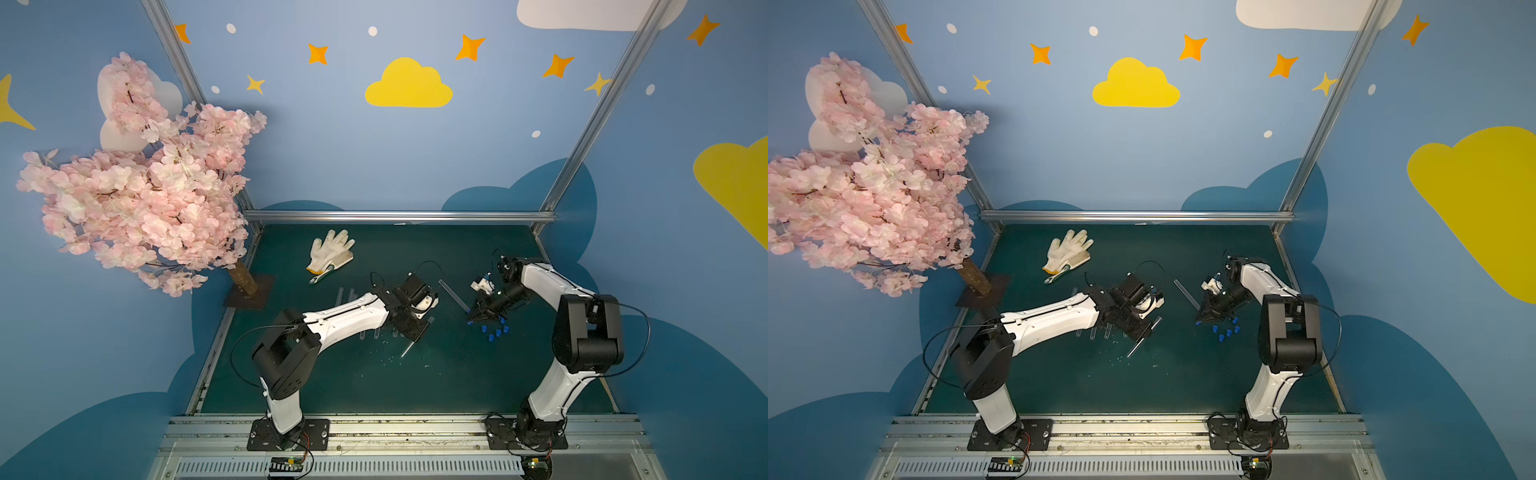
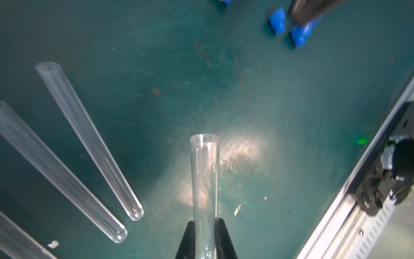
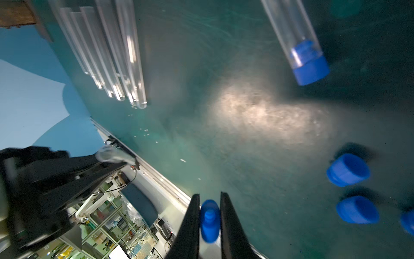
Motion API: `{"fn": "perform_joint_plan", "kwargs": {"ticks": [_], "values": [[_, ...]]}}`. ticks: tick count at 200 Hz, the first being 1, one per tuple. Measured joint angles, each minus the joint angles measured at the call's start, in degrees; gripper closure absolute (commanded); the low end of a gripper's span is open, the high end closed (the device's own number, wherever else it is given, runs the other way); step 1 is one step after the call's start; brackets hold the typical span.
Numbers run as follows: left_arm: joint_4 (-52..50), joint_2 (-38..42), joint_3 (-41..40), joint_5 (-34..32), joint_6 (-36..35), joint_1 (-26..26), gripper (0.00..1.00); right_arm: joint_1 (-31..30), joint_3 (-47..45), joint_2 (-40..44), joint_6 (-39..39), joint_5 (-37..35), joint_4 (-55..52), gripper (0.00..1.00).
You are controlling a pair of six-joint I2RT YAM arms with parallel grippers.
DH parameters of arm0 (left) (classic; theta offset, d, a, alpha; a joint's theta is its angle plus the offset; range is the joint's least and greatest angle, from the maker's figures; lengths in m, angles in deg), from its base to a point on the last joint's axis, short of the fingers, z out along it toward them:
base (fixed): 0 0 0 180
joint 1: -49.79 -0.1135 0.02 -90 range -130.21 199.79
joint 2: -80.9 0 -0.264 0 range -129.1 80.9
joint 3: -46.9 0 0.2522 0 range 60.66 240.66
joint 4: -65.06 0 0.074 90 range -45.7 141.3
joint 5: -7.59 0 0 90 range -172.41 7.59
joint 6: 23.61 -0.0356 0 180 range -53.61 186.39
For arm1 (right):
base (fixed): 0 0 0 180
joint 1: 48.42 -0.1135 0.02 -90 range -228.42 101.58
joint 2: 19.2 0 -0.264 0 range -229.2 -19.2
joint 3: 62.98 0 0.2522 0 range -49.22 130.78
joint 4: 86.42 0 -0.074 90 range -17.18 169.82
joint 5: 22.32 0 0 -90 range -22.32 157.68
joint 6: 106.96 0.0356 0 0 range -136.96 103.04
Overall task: Remove stoppers from test tubes
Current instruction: Open the stopper on the test tube, then place the test tube at the center of the board, then place the stopper at the center of the board.
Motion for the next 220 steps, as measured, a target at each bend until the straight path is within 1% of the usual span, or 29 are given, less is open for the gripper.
{"fn": "perform_joint_plan", "kwargs": {"ticks": [24,49,101,158,181,220], "values": [[0.13,-1.9,2.93,-2.69,2.05,1.51,0.97,-0.02,-0.59,-3.06,-0.31,-3.87,0.61,0.89],[-0.28,-5.68,6.47,-5.03,3.61,2.91,0.97,-0.02,-0.98,-5.16,-0.66,-7.37,1.05,0.87],[-5.97,-14.53,15.43,-10.93,4.61,3.91,0.97,-0.02,-1.49,-5.49,-0.7,-12.85,1.62,0.83],[-10.71,-19.91,21.11,-14.47,5.73,3.89,0.97,-0.13,-1.75,-5.73,-0.96,-14.78,1.88,0.75],[-11.78,-21.57,21.73,-15.17,6.29,3.89,0.97,-0.28,-1.75,-5.73,-1.07,-14.71,1.86,0.68],[-13.22,-22.67,22.03,-16.28,6.91,3.89,0.97,-0.31,-1.75,-5.6,-1.05,-13.92,1.86,0.63]]}}
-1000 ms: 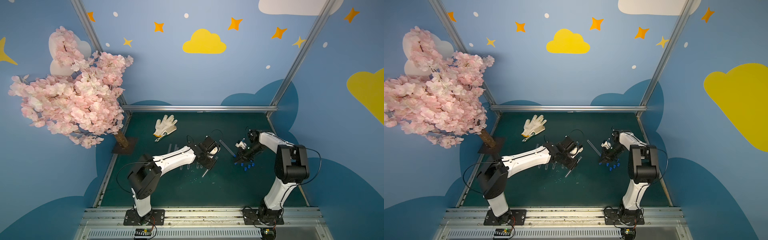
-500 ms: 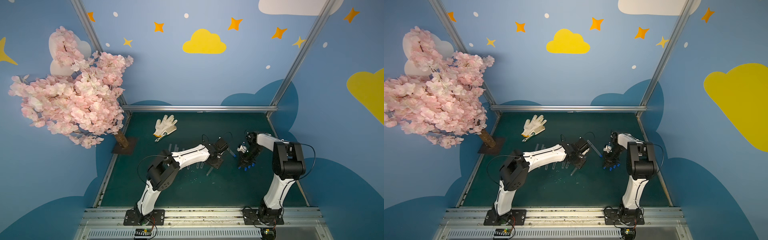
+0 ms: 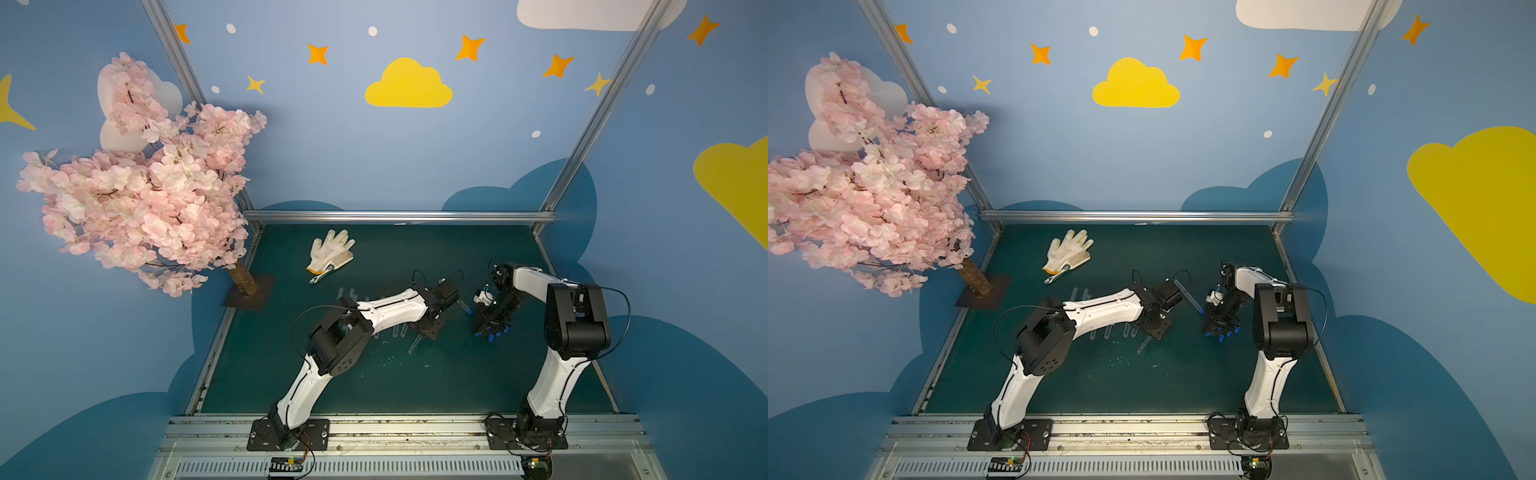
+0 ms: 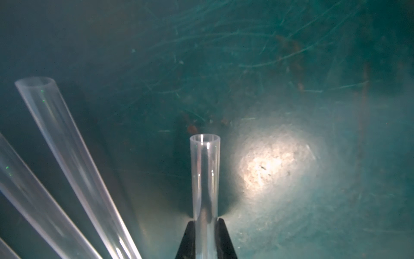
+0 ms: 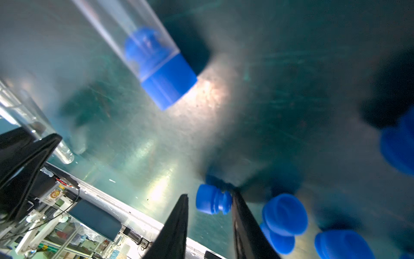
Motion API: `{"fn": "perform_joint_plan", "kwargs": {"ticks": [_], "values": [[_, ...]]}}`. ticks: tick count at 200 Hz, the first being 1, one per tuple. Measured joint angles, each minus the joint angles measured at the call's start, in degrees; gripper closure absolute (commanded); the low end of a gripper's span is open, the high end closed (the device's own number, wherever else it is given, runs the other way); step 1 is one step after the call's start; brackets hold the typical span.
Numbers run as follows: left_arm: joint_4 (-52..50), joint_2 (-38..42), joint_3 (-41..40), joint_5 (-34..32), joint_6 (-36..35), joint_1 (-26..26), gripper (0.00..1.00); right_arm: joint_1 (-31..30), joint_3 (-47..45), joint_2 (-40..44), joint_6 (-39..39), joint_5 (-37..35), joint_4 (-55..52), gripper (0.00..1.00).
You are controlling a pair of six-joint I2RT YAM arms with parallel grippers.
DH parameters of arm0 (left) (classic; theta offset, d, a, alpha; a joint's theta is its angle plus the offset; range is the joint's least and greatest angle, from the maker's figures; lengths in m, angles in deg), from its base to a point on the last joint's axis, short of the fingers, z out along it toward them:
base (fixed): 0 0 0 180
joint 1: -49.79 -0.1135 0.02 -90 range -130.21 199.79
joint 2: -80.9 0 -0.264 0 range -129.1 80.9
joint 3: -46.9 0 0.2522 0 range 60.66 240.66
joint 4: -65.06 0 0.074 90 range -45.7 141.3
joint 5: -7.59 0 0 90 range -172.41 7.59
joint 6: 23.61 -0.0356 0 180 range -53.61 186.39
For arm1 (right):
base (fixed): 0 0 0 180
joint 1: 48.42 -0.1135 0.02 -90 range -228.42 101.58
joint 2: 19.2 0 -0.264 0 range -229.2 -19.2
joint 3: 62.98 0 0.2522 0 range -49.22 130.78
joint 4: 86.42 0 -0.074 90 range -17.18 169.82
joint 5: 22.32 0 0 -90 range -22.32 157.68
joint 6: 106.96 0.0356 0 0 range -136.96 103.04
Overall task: Remove stoppers from test tubes
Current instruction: Place the stopper at the center of the board.
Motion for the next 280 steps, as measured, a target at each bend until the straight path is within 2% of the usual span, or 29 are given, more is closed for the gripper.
{"fn": "perform_joint_plan", "kwargs": {"ticks": [47,110,130,195,228,263,280], "values": [[-0.79,-0.87,0.76,-0.98,-0.26,-0.13,0.9,-0.11,0.02,0.52,0.02,0.59,0.0,0.56],[-2.23,-1.27,1.44,-1.42,-2.23,-0.66,0.72,-0.09,1.2,4.22,0.39,1.64,-0.5,0.52],[-2.8,-1.27,2.43,-1.42,-2.73,-0.76,0.67,-0.09,2.93,5.22,0.55,2.21,-1.09,0.47],[-5.86,-0.79,7.43,-0.66,-3.74,-0.96,0.61,-0.09,7.5,6.73,0.26,1.31,-3.34,0.39],[-9.09,2.08,7.39,1.07,-3.67,-1.77,0.6,-0.11,9.31,6.97,-0.46,0.04,-3.96,0.37],[-11.93,8.92,6.08,2.12,-1.92,-2.16,0.59,-0.39,10.73,6.97,-1.49,-0.44,-4.07,0.36],[-12.31,13.03,3.56,2.99,-0.15,-2.16,0.53,-0.83,11.04,6.97,-1.7,-0.57,-3.72,0.36]]}}
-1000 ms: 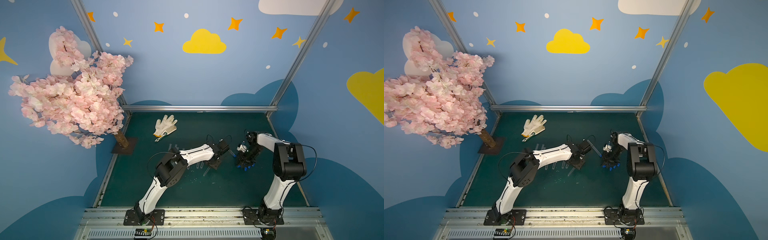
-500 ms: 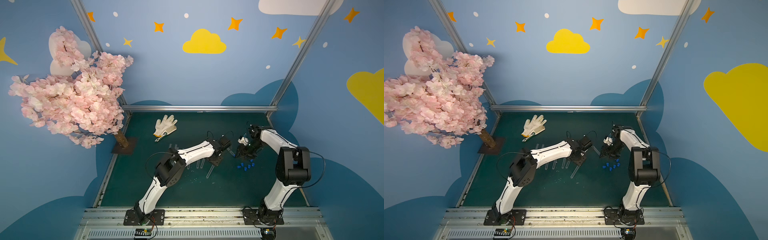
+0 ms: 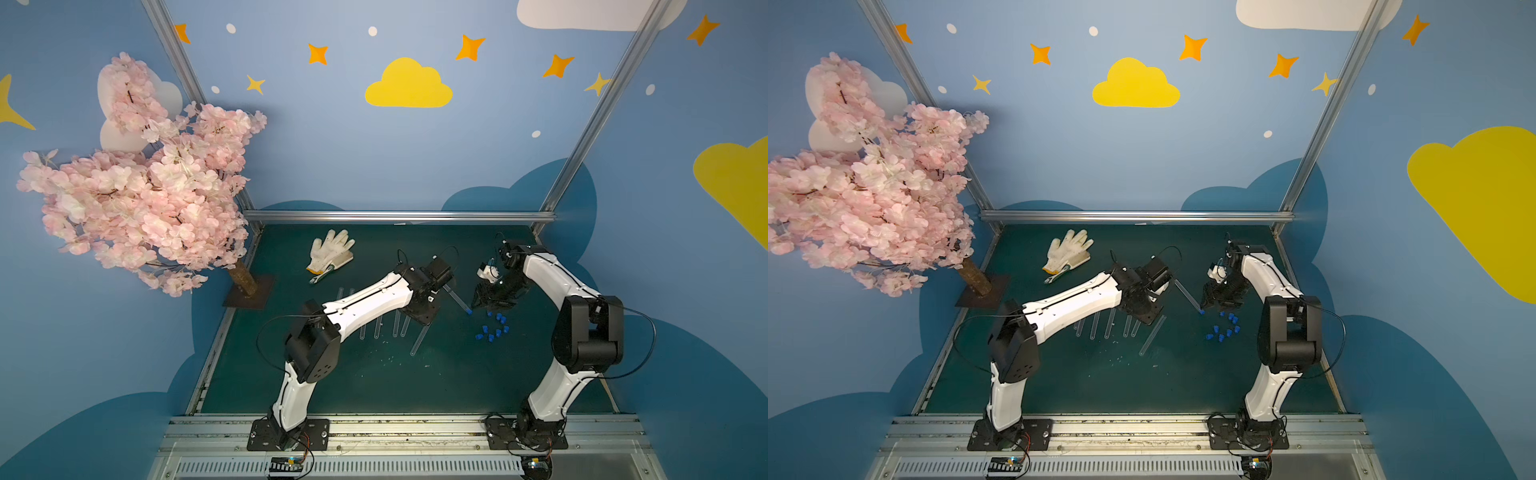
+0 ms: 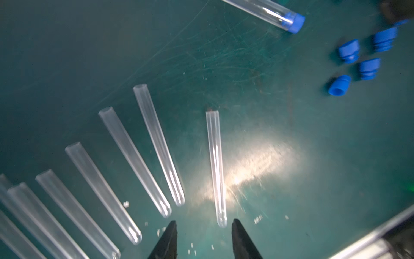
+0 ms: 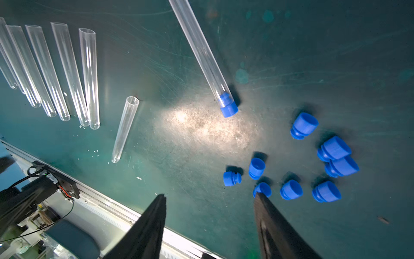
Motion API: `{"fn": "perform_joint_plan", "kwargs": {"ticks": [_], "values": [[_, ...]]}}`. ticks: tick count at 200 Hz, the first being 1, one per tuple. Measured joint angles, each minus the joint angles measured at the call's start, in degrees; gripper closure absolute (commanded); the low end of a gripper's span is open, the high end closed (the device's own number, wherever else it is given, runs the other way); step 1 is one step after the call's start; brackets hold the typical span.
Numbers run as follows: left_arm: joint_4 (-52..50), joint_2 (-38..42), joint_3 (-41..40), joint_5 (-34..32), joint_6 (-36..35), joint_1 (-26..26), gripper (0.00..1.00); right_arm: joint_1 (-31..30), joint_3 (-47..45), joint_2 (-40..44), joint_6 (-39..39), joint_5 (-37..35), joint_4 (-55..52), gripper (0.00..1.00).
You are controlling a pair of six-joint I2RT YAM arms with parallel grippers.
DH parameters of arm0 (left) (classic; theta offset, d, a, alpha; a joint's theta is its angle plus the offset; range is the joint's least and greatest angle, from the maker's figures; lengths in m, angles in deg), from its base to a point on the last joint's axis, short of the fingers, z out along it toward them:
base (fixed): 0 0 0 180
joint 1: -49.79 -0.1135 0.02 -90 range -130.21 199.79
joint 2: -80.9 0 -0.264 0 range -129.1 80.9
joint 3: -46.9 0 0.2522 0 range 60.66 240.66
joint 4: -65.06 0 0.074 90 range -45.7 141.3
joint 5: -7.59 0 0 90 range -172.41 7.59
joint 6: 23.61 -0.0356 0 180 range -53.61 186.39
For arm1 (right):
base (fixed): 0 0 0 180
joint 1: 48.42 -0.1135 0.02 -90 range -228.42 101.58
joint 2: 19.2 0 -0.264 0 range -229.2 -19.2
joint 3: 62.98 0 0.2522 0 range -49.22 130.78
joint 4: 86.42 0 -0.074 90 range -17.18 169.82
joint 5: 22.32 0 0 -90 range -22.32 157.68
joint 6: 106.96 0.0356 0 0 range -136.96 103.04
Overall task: Remove stoppers from test tubes
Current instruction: Place the stopper at the center of the board, then pick up the test tube at the center of the board.
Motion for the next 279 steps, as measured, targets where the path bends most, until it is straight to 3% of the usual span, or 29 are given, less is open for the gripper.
{"fn": "perform_joint_plan", "kwargs": {"ticks": [48,92,145,223,255,279], "values": [[-0.46,8.63,-7.82,3.5,4.5,-0.24,0.29,-2.67,2.21,-2.05,0.26,-1.44,0.87,0.34],[1.09,12.9,-13.55,7.06,4.44,-2.97,0.21,-5.84,11.15,-9.9,0.63,-6.05,-0.46,0.33],[7.72,20.5,-24.13,13.16,4.33,-6.75,0.19,-10.1,25.33,-20.11,0.55,-12.5,-5.77,0.33],[12.09,24.22,-27.06,17.62,4.39,-9.97,0.2,-12.72,42.53,-32.44,1.09,-13.7,-10.99,0.39],[13.16,24.22,-27.04,18.18,5.57,-11.13,0.2,-12.83,43.54,-35.52,0.72,-13.35,-11.3,0.58],[13.6,24.22,-27.04,18.27,6.88,-11.67,0.2,-12.83,46.03,-37.55,0.0,-13.07,-11.8,0.63]]}}
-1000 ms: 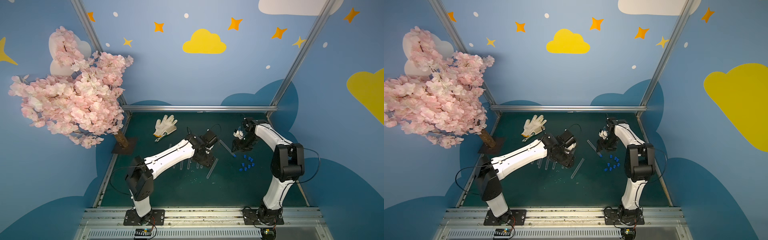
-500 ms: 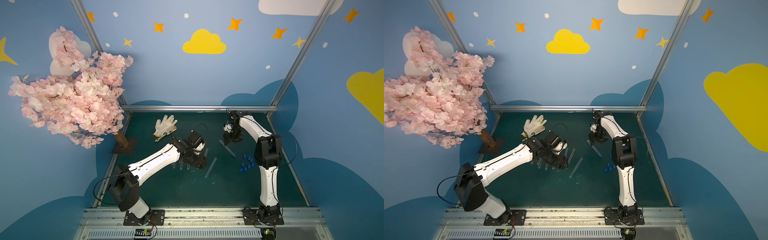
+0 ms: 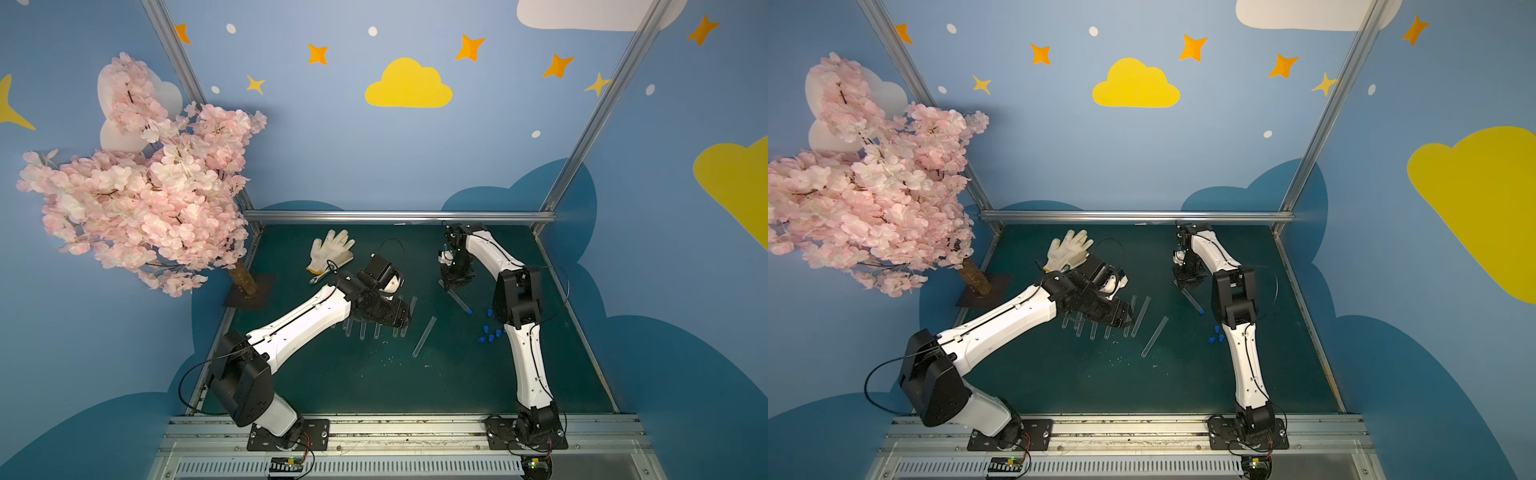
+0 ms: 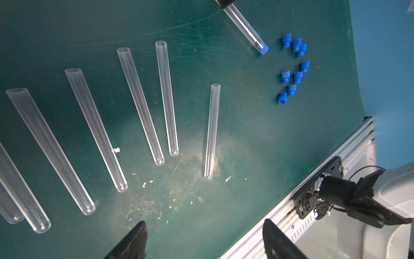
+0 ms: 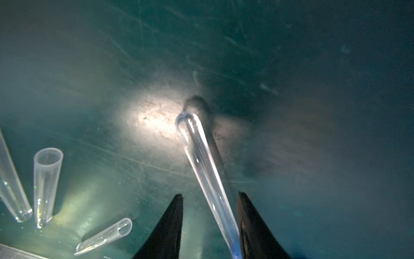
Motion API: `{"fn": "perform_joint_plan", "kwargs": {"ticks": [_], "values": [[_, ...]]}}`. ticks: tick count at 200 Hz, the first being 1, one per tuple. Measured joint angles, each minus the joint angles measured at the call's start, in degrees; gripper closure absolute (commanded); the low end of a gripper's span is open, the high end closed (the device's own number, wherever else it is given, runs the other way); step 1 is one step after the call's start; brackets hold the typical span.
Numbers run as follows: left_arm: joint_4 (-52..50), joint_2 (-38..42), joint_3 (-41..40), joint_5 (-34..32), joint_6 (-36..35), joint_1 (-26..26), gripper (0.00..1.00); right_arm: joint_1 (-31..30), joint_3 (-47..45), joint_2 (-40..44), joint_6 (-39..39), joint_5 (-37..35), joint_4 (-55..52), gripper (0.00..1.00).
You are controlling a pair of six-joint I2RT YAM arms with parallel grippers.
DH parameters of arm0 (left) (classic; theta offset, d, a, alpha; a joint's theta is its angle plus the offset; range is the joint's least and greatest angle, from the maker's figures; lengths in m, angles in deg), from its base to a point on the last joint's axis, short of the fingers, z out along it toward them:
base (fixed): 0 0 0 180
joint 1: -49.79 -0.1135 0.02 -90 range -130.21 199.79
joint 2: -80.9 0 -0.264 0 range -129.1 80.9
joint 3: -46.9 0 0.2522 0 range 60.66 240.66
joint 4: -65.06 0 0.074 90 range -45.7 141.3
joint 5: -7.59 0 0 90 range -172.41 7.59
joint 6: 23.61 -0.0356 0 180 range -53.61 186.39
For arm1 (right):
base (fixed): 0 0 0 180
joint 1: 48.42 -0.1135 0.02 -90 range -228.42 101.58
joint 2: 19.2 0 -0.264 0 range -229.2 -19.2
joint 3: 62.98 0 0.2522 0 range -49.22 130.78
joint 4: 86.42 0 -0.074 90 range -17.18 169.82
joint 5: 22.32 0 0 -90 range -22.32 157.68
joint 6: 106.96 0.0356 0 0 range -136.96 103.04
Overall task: Remove stoppers from test tubes
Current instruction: Pick up the test tube at the center of the board.
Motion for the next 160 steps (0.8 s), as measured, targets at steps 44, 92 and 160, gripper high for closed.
{"fn": "perform_joint_plan", "kwargs": {"ticks": [44,92,160], "values": [[0.11,0.0,0.0,-0.04,1.42,-0.81,0.2,-0.26,0.76,-0.83,-0.63,0.0,0.11,0.61],[-0.04,1.49,-0.02,-0.2,1.92,-1.62,0.2,-0.42,0.83,-2.03,-1.84,-0.42,0.07,0.62],[-0.31,3.58,-0.28,-0.24,1.64,-3.98,0.2,-1.09,1.03,-2.29,-5.84,-3.8,-0.17,0.85]]}}
